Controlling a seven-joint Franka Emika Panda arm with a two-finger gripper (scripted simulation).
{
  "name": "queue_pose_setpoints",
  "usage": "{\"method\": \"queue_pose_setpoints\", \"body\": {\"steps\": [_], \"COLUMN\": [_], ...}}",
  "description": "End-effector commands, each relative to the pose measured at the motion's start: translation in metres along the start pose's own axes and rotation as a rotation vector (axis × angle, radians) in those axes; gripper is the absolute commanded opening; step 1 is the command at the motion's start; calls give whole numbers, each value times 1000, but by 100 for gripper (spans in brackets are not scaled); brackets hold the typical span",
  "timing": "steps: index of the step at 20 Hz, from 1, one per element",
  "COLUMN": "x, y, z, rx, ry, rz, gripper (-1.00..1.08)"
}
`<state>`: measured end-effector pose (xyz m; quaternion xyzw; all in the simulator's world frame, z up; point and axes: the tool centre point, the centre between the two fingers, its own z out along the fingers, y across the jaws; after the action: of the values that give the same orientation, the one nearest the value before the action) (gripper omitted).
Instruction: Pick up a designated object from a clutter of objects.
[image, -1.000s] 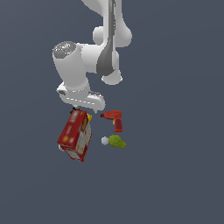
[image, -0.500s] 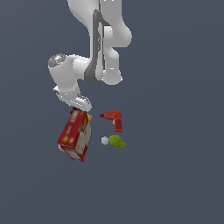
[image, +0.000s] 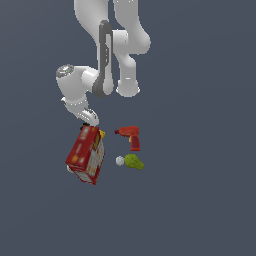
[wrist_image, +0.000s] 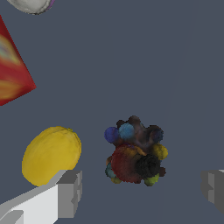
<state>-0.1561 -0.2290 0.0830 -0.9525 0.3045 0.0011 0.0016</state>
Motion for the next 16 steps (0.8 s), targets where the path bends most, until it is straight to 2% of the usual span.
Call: {"method": "queue_pose_setpoints", "body": {"steps": [1,9,16], "x": [-2,-2,-3], "y": [5,5,6], "z": [3,9,36], "rx": [-2,-2,-3], "ry": [3,2,2], "rz": [11,11,14], "gripper": [100,100,100]}}
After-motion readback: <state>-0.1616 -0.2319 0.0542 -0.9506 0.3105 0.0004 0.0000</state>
